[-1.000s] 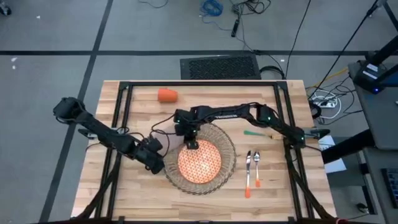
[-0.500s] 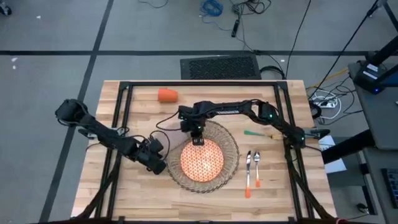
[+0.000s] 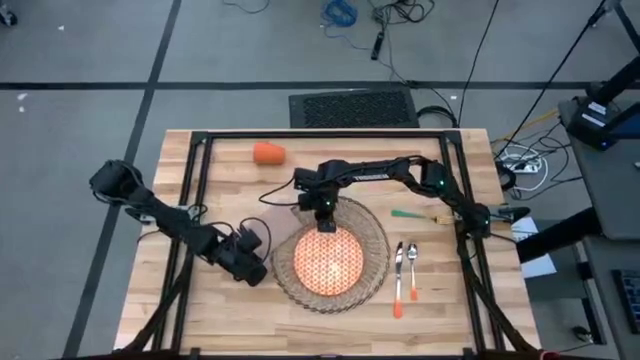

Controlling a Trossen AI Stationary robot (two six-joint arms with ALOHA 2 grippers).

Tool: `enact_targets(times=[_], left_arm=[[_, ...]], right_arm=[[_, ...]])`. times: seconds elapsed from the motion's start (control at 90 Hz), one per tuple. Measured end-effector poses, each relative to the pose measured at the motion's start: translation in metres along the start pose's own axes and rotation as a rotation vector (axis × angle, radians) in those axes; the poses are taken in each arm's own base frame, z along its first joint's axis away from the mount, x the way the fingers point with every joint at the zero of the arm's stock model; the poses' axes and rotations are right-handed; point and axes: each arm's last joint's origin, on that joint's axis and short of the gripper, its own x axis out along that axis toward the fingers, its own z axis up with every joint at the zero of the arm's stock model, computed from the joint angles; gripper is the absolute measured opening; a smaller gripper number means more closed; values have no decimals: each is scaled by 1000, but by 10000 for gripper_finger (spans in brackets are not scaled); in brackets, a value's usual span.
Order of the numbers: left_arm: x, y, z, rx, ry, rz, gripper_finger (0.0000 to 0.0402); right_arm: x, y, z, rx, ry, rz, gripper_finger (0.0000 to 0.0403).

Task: Set table place
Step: Put the white napkin on the table to the left of the brown mat

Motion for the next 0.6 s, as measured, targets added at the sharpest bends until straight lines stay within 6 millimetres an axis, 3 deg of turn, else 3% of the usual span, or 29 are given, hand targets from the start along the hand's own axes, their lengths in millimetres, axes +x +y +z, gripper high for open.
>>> enact_targets(times=[0.233,0.422,0.6], left_arm=[[1,-3,-4,-24,-76,0,4],[-2,10,-5,102,-211,181,4],[-3,16,-5,155,-223,252,4]], right_arm=[[-8,5,-2,-13,-1,-13,18],[-21,15,6,-103,-90,-66,18],[-36,19,17,-207,-203,-202,18]])
